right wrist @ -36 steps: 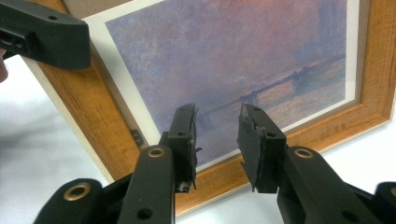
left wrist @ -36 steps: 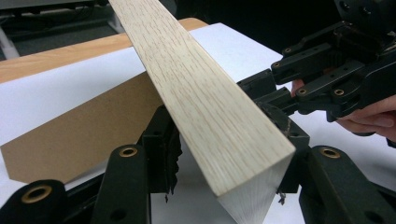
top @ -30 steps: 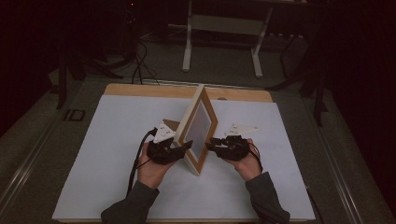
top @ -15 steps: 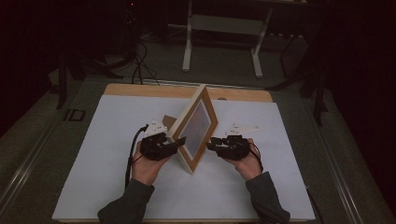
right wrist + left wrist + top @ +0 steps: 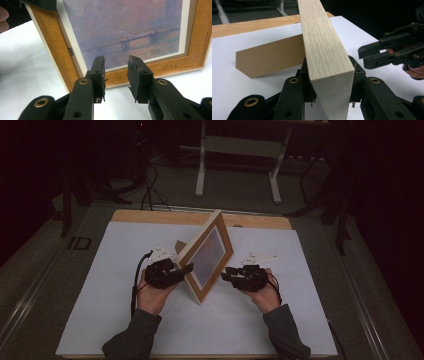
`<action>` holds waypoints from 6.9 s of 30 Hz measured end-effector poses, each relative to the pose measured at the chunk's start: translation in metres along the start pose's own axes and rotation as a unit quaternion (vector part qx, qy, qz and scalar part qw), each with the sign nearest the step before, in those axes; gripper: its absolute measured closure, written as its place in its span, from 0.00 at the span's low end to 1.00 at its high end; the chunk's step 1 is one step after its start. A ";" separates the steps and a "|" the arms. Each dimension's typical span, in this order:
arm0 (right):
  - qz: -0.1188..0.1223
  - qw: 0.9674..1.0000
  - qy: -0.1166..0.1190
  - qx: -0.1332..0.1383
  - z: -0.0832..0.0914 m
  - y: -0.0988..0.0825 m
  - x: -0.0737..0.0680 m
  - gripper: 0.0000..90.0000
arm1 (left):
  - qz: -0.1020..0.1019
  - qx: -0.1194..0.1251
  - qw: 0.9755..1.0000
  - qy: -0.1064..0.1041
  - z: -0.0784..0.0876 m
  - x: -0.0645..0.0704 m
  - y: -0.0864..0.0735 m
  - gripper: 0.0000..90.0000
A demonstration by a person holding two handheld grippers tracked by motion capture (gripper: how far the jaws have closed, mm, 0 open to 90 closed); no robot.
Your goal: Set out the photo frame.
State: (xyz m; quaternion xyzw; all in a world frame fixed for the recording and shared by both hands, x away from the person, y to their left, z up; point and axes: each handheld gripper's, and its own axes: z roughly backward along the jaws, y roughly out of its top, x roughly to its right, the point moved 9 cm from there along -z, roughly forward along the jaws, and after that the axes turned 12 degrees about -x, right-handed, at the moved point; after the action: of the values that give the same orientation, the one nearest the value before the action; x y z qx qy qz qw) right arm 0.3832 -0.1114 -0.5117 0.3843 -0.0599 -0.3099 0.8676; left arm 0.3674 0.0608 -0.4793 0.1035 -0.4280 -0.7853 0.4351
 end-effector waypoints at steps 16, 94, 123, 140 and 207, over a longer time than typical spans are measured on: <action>-0.001 1.000 -0.001 -0.002 -0.002 -0.002 0.002 0.74 | 0.044 0.070 0.996 0.037 0.002 -0.009 0.001 0.77; -0.075 0.996 -0.043 0.019 -0.018 0.060 0.101 0.35 | 0.043 0.047 0.991 -0.117 0.008 -0.032 0.006 0.84; -0.041 0.998 0.043 0.006 -0.036 0.053 0.091 0.16 | 0.006 0.037 0.988 -0.148 0.007 -0.029 0.005 0.84; -0.041 0.998 0.045 0.005 -0.026 0.042 0.094 0.27 | -0.007 0.043 0.992 -0.118 0.004 -0.030 0.007 0.86; -0.047 0.996 0.070 0.016 -0.006 0.010 0.084 0.55 | 0.015 0.079 0.993 -0.089 -0.001 -0.046 0.016 0.68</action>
State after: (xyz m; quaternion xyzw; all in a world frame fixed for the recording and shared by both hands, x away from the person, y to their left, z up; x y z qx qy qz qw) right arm 0.4577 -0.1517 -0.5201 0.4211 0.0147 -0.3218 0.8479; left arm 0.4052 0.0914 -0.4772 0.0609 -0.5270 -0.7488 0.3973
